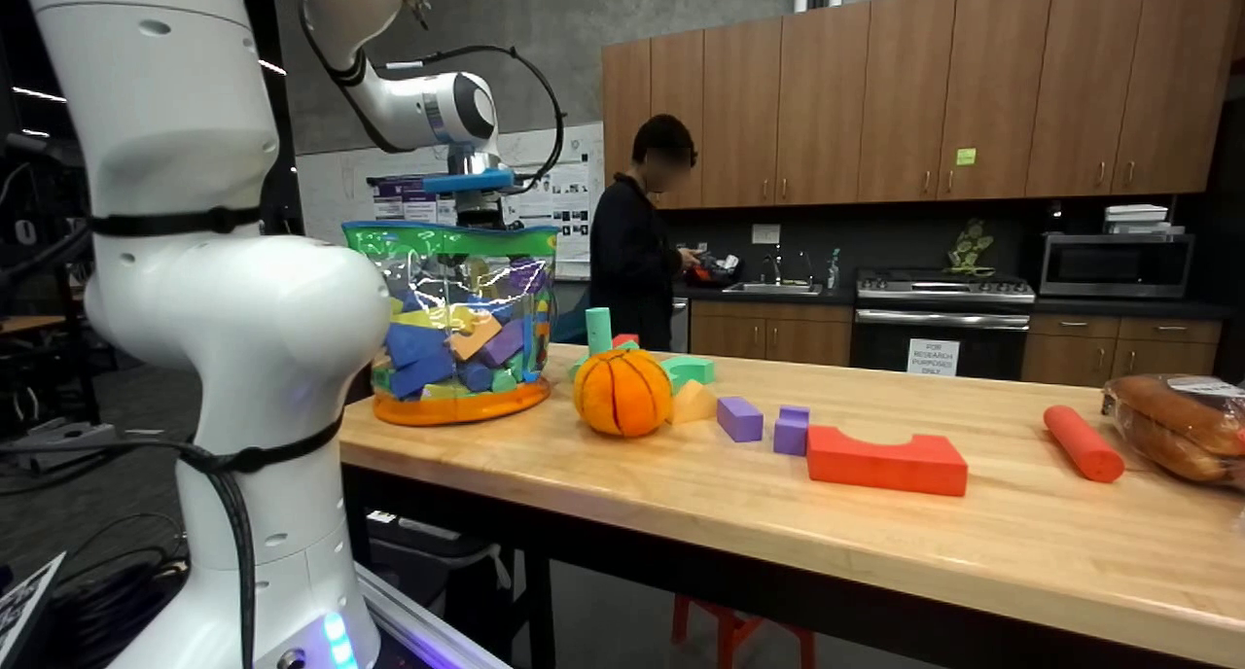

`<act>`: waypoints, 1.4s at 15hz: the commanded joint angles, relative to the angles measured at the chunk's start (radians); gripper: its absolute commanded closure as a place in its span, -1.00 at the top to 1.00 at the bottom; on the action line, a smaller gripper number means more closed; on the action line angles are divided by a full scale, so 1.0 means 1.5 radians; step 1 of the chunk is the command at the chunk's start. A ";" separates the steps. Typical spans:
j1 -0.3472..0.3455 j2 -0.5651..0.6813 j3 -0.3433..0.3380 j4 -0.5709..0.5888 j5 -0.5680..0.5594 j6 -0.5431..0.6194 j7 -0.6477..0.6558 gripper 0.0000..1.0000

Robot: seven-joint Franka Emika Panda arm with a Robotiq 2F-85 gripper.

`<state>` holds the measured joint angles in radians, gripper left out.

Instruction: Remove the blue block out of the bag

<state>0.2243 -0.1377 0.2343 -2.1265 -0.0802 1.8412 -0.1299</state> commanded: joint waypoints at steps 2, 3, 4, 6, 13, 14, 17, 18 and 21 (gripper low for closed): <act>-0.003 0.011 -0.012 0.012 0.016 -0.032 -0.021 1.00; -0.004 0.013 -0.014 0.015 0.017 -0.040 -0.023 1.00; -0.005 0.013 -0.015 0.016 0.017 -0.049 -0.026 1.00; -0.006 0.013 -0.018 0.022 0.017 -0.079 -0.028 1.00; -0.004 0.022 -0.027 0.038 0.035 -0.109 -0.073 1.00; -0.003 0.026 -0.026 0.042 0.041 -0.105 -0.085 1.00; -0.002 0.053 -0.023 0.050 0.044 -0.085 -0.100 1.00; -0.003 0.063 -0.022 0.052 0.039 -0.083 -0.102 1.00; -0.004 0.087 -0.021 0.057 0.039 -0.085 -0.101 1.00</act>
<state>0.2215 -0.0529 0.2017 -2.0744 -0.0269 1.7219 -0.2667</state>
